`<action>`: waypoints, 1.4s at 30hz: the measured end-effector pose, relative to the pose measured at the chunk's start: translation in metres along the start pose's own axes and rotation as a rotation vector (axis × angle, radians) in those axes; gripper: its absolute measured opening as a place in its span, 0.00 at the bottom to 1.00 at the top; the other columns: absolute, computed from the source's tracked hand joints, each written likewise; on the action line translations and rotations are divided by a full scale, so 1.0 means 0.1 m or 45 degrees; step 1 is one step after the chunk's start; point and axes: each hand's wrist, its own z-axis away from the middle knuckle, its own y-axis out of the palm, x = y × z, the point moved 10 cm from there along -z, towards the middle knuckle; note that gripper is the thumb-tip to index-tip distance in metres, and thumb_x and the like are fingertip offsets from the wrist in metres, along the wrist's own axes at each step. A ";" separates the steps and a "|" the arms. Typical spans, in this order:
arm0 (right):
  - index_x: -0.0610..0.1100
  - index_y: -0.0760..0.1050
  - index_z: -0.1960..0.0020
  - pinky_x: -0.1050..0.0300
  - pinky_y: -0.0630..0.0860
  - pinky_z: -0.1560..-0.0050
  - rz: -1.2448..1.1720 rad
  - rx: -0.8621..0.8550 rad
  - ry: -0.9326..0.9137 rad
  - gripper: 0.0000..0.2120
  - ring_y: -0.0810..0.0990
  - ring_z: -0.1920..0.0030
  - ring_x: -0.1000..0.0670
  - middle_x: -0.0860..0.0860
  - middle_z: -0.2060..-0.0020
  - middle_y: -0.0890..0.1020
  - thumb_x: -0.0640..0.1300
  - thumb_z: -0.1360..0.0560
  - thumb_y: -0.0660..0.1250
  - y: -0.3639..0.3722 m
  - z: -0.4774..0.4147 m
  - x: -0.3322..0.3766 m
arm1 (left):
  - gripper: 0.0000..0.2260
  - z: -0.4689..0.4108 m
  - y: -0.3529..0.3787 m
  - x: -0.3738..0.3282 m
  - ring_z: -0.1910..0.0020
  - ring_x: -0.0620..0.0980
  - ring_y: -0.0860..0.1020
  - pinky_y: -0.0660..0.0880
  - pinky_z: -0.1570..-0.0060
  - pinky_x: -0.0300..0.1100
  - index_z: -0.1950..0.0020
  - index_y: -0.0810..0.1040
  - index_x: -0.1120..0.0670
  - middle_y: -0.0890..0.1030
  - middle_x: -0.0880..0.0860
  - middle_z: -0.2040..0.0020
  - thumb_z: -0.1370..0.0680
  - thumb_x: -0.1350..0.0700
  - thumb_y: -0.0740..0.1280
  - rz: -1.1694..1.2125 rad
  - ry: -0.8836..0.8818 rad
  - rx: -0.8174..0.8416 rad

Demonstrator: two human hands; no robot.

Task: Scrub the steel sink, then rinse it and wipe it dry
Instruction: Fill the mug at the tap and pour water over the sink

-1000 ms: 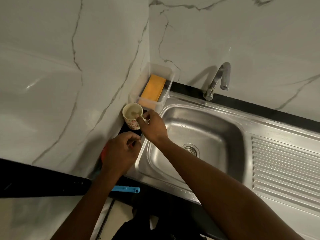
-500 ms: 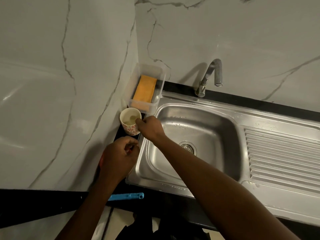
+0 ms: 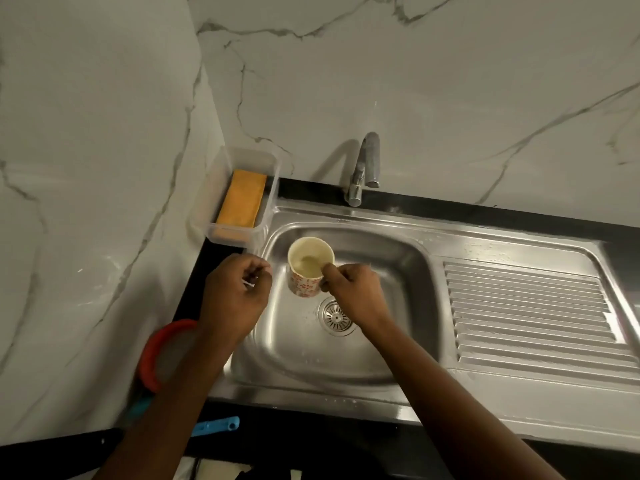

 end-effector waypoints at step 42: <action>0.34 0.82 0.58 0.42 0.83 0.57 -0.042 -0.213 0.118 0.31 0.85 0.61 0.38 0.40 0.60 0.86 0.63 0.24 0.62 -0.74 -0.54 -0.45 | 0.13 -0.58 1.31 0.03 0.44 0.53 0.84 0.78 0.44 0.45 0.35 0.84 0.51 0.87 0.53 0.40 0.17 0.58 0.65 -0.304 -0.112 0.520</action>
